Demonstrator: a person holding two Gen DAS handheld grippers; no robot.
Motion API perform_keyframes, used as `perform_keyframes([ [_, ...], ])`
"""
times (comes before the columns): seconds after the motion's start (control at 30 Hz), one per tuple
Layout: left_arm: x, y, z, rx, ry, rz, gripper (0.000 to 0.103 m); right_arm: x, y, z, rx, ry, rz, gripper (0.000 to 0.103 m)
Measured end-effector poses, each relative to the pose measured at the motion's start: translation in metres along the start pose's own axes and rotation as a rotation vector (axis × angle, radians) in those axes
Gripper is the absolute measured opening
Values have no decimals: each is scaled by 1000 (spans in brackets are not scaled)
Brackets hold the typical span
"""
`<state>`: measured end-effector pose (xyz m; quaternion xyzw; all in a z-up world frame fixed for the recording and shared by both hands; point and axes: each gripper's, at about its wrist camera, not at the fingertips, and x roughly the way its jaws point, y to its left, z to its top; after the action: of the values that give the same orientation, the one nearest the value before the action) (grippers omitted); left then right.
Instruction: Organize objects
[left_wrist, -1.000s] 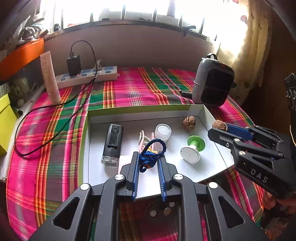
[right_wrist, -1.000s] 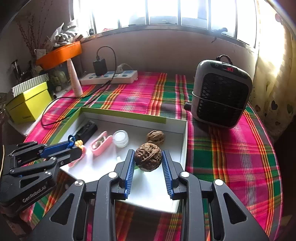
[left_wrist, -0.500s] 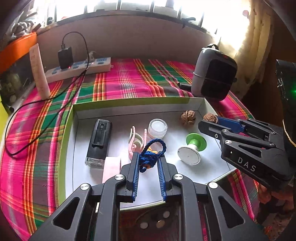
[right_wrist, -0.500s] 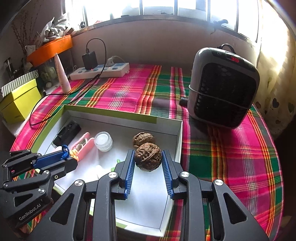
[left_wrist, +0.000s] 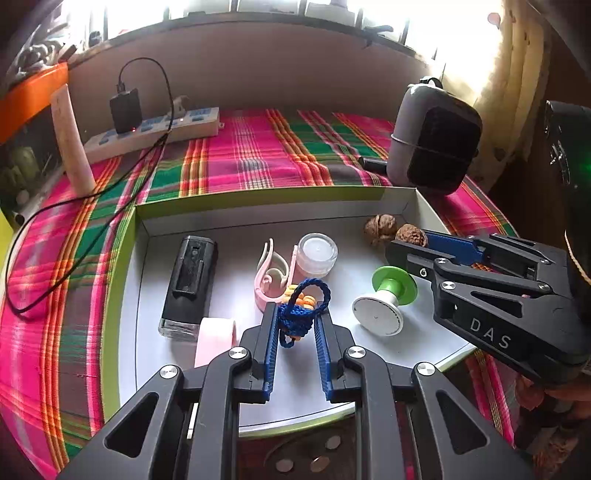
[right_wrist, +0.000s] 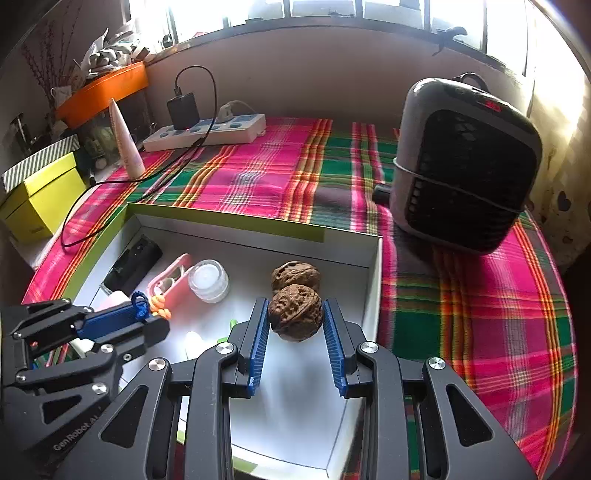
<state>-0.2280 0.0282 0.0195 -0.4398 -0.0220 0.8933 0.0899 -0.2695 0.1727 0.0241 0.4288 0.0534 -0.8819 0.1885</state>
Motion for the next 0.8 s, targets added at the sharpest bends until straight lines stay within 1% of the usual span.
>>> perform_keyframes([
  [0.43, 3, 2, 0, -3, 9, 16, 18, 5, 3, -1, -7, 12, 11, 31],
  [0.8, 5, 3, -1, -6, 13, 9, 18, 5, 3, 1, -4, 13, 4, 31],
])
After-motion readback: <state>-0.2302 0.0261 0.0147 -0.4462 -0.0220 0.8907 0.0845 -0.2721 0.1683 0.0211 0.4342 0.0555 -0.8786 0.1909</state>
